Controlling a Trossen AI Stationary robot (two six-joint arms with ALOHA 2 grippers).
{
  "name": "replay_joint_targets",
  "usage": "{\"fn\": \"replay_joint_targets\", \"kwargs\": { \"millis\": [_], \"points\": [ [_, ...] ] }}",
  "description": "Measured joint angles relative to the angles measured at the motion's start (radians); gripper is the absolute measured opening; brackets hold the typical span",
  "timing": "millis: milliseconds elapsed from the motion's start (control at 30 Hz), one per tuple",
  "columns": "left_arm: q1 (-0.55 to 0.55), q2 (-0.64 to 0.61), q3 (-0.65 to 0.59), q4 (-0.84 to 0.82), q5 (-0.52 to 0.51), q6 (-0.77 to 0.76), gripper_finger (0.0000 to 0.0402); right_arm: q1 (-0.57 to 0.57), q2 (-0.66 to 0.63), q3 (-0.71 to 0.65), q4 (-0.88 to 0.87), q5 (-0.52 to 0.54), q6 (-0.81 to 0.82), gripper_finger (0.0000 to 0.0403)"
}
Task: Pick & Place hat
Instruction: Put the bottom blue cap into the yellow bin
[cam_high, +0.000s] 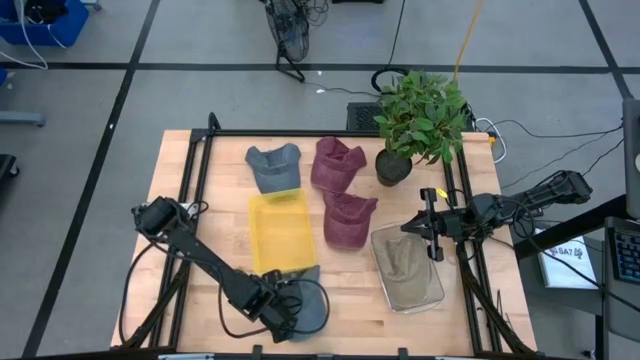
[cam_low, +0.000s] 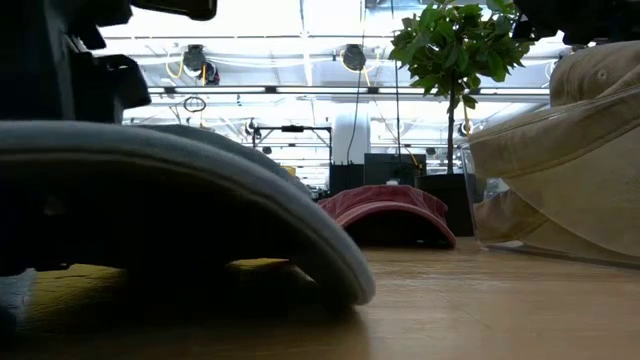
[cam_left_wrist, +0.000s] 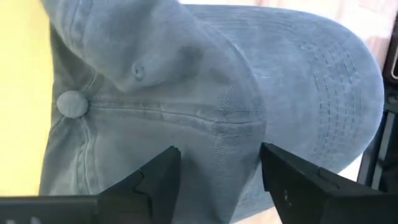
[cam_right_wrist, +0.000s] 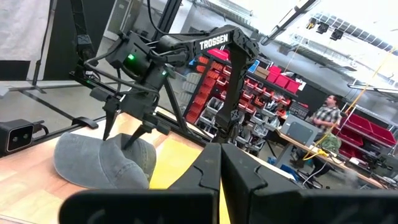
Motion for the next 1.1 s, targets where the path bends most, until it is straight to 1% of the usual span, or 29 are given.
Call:
{"fn": "replay_joint_targets", "kwargs": {
  "millis": [67, 133, 200, 267, 333, 367, 500, 633, 767, 867, 1000, 1100],
  "points": [
    [0.0, 0.0, 0.0, 0.014, 0.025, 0.035, 0.0196, 0.0, 0.0, 0.0, 0.0, 0.0, 0.0, 0.0],
    [0.0, 0.0, 0.0, 0.026, 0.042, 0.072, 0.0163, 0.0, 0.001, 0.0, -0.003, 0.0, 0.01, 0.0],
    [0.001, 0.0, 0.002, 0.027, 0.063, 0.092, 0.0121, 0.0, 0.001, 0.0, -0.003, 0.0, 0.018, 0.0],
    [0.004, 0.0, 0.008, 0.025, 0.105, 0.111, 0.0074, 0.0, 0.001, 0.0, -0.003, 0.0, 0.019, 0.0],
    [0.006, 0.0, 0.015, 0.024, 0.125, 0.14, 0.0025, 0.0, 0.001, 0.0, -0.003, 0.0, 0.019, 0.0],
    [0.006, 0.0, 0.018, 0.024, 0.127, 0.16, 0.0014, 0.0, 0.001, 0.0, -0.003, 0.0, 0.019, 0.0],
    [0.002, 0.0, 0.048, 0.004, 0.134, 0.252, 0.0013, 0.0, 0.001, 0.0, -0.002, 0.0, 0.019, 0.0],
    [-0.014, 0.001, 0.158, -0.118, 0.128, 0.338, 0.0007, 0.0, 0.001, 0.0, -0.002, 0.0, 0.019, 0.0],
    [-0.035, 0.001, 0.309, -0.285, 0.059, 0.398, 0.0006, 0.0, 0.001, 0.0, -0.001, 0.0, 0.019, 0.0],
    [-0.044, 0.001, 0.408, -0.408, -0.015, 0.428, 0.0006, 0.0, 0.001, 0.0, -0.001, 0.0, 0.019, 0.0],
    [-0.052, 0.001, 0.48, -0.493, -0.081, 0.459, 0.0005, 0.0, 0.001, 0.0, -0.003, -0.003, 0.019, 0.0],
    [-0.054, 0.0, 0.492, -0.553, -0.1, 0.487, 0.0006, 0.0, 0.001, 0.0, -0.003, -0.003, 0.019, 0.0]
  ]
}}
